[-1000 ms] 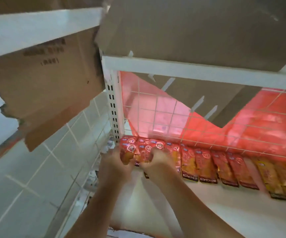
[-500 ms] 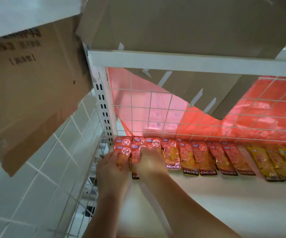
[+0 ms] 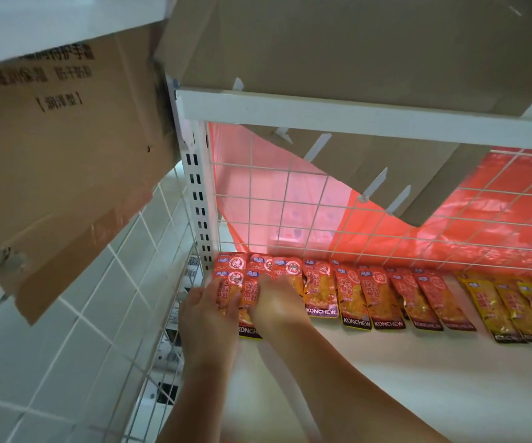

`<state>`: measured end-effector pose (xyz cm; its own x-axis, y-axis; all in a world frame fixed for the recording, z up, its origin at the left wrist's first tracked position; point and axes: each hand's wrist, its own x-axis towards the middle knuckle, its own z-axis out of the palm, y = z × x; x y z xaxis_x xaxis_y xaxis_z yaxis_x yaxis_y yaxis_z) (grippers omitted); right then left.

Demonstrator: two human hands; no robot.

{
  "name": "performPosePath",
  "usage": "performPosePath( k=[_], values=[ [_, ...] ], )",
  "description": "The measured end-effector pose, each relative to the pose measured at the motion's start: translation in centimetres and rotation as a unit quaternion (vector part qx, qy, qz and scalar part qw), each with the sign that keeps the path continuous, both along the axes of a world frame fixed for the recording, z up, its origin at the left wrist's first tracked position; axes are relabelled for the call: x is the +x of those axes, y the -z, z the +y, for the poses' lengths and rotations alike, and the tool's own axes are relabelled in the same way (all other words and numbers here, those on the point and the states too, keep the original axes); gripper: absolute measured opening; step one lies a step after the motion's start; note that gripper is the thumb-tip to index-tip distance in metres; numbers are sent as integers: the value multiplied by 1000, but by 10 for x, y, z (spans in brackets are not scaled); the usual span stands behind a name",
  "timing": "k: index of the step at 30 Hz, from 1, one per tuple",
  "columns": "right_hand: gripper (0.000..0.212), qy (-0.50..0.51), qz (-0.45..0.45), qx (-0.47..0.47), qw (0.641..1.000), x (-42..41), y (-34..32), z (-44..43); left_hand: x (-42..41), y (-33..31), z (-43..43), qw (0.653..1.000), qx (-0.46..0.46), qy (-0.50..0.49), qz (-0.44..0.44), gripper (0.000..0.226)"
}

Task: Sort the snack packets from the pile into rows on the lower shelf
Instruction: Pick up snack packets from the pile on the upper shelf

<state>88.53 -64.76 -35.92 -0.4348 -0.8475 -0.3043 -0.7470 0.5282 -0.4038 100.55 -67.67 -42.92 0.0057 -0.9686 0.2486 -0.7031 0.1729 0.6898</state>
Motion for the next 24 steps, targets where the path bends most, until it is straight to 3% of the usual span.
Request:
performPosePath(
  k=[19,24],
  values=[
    [41,-30,14,-18,999,-4,8,-4,0,0,2,1000,5,1,13,47],
    [29,-32,7,-43,999,-4,6,-2,0,-2,2,1000,11,-4,25,49]
  ],
)
